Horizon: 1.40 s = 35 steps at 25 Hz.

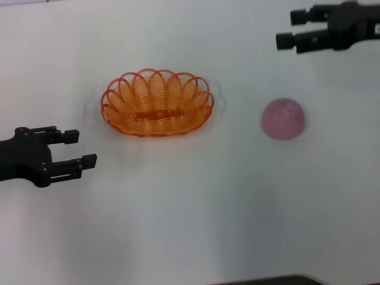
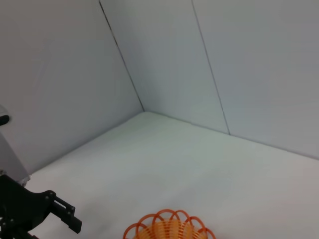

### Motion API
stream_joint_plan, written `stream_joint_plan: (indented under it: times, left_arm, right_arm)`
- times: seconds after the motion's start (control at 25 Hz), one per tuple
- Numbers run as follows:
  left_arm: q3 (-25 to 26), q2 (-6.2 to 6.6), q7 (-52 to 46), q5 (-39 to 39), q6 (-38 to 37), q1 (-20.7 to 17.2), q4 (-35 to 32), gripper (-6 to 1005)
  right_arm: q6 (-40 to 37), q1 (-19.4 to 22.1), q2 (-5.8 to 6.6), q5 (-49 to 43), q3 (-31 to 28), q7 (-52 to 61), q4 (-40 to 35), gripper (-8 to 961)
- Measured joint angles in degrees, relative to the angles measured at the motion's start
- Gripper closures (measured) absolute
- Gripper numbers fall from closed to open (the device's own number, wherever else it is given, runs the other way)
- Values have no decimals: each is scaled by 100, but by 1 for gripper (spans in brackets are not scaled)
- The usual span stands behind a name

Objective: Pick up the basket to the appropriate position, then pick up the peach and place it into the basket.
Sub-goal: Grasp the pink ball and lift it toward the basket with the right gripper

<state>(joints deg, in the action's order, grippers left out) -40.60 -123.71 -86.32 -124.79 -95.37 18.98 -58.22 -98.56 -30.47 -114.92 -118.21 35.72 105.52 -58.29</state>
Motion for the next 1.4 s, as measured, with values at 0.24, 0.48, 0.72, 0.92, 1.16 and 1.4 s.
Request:
stream_joint_plan:
  times: [0.24, 0.48, 0.72, 0.92, 1.16, 1.4]
  left_arm:
    - [0, 3, -11, 0, -5, 0, -9, 324]
    - [1, 5, -20, -1, -7, 0, 0, 324]
    - [0, 5, -24, -2, -8, 11, 8, 325]
    - [0, 5, -29, -2, -16, 21, 13, 325]
    - [-5, 5, -35, -2, -67, 40, -2, 325]
    - [0, 5, -51, -2, -134, 61, -12, 325]
  right_arm:
    - [-511, -437, 55, -644, 156, 1023, -1211, 11]
    - [-1021, -1180, -44, -2260, 254, 1552, -1619, 12]
    - [-1297, -1463, -191, -3363, 950, 1517, -1699, 12]
    - [-1261, -1499, -241, -3664, 1244, 1562, -1742, 12]
    - [-1132, -1532, -283, -3891, 1492, 1565, -1729, 12]
    - [-1005, -1539, -317, -4025, 1782, 1566, -1704, 11]
